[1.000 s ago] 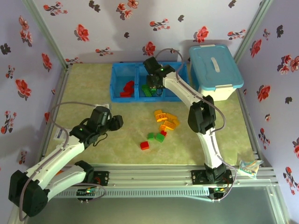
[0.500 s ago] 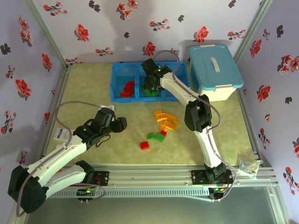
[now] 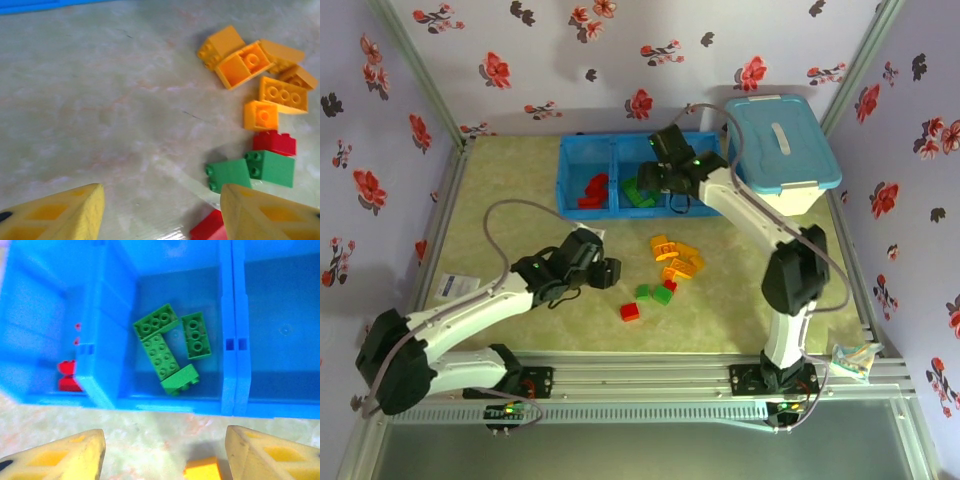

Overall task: Sort the legos into containers by color
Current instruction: Pick up the lego from the middle-left of the table.

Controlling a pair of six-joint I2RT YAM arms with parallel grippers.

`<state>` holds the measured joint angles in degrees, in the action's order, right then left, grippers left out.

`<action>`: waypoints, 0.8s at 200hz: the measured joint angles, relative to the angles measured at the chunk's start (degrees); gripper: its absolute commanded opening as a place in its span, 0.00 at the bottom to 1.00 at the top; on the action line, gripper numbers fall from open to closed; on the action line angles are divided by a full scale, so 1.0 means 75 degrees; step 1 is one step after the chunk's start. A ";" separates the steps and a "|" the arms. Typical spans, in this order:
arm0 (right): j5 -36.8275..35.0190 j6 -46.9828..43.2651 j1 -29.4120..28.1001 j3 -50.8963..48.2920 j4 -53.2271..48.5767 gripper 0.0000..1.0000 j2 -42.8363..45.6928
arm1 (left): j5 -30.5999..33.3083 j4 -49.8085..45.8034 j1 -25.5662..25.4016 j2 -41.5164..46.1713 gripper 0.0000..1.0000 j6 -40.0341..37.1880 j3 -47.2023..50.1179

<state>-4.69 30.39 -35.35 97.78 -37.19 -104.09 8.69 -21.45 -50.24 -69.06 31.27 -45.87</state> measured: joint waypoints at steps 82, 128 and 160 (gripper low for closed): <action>0.0131 -0.0017 0.0076 -0.3410 0.1239 0.72 0.2745 | -0.0431 -0.0787 -0.1020 -0.2702 0.65 -0.0825 -0.1824; -0.0090 0.0125 0.0210 -0.4508 0.1393 0.72 0.3722 | -0.0466 -0.1189 -0.1052 -0.3311 0.65 -0.0822 -0.2092; -0.0184 0.0230 0.0326 -0.4960 0.1405 0.72 0.4007 | -0.0664 -0.1204 -0.1072 -0.3733 0.64 -0.0822 -0.2425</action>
<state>-6.07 32.12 -32.91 60.58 -26.65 -74.04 3.70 -30.48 -58.28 -97.06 25.10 -64.05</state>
